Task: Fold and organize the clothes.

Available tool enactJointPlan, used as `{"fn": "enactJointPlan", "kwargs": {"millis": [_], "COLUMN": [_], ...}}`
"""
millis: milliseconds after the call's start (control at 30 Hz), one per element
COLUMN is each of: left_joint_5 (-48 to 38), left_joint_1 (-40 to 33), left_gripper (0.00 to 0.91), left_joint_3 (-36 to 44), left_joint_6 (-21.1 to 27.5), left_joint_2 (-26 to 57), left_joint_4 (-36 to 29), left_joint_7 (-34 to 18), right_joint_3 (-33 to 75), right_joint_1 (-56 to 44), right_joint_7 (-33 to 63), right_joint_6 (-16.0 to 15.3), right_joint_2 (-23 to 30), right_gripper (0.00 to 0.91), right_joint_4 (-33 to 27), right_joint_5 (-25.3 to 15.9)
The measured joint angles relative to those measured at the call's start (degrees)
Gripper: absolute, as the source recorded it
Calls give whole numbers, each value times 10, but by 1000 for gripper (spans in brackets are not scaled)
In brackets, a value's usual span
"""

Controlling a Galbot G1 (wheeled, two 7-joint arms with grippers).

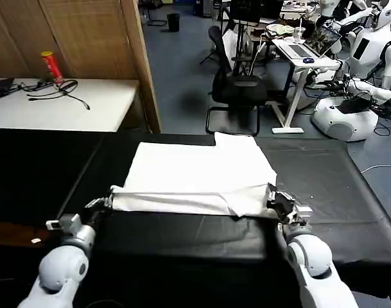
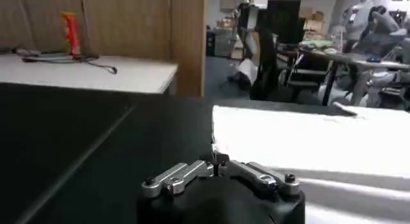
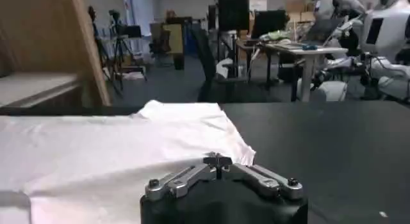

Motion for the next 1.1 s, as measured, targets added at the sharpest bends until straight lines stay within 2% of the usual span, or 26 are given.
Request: {"fn": "enactJointPlan", "kwargs": {"millis": [33,67,300,567,733,767,867,900,967,1000,1033,1067,1100], "left_joint_5": [1,2,2,-44,-67,-69,-69,-69,-69,-69,-69,-69,-68], "left_joint_1": [-3,-6,0,33,50,54,61,63,66,66,67,67,67], "left_gripper": [878,878,878,878,878,878,848,702,566,536,488,449,361], "left_joint_3": [1,2,1,-5,-10,-11,-15,-16,-17,-17,-17,-17,-17], "left_joint_6": [1,2,6,33,38,38,37,37,35,34,34,33,33], "left_joint_2": [0,0,2,13,17,17,20,21,22,22,21,21,20], "left_joint_4": [3,5,1,-24,-26,-26,-26,-26,-26,-25,-24,-23,-22], "left_joint_7": [0,3,5,6,7,9,13,14,16,17,17,17,17], "right_joint_3": [0,0,11,37,42,42,42,42,42,42,42,42,42], "right_joint_1": [0,-1,-35,-105,-144,-150,-166,-169,-173,-174,-176,-178,-180], "right_joint_7": [-5,-9,-11,-7,-11,-12,-13,-13,-14,-14,-14,-14,-15], "right_joint_6": [-6,-14,-69,-87,-89,-89,-89,-90,-90,-90,-90,-89,-88], "right_joint_2": [-2,-5,-45,-86,-87,-86,-84,-83,-81,-79,-78,-78,-78], "right_gripper": [634,878,878,878,878,751,683,614,517,488,400,361,224], "right_joint_4": [0,1,61,147,165,167,170,170,166,164,162,161,161], "right_joint_5": [3,8,39,41,38,37,35,35,34,33,33,33,32]}}
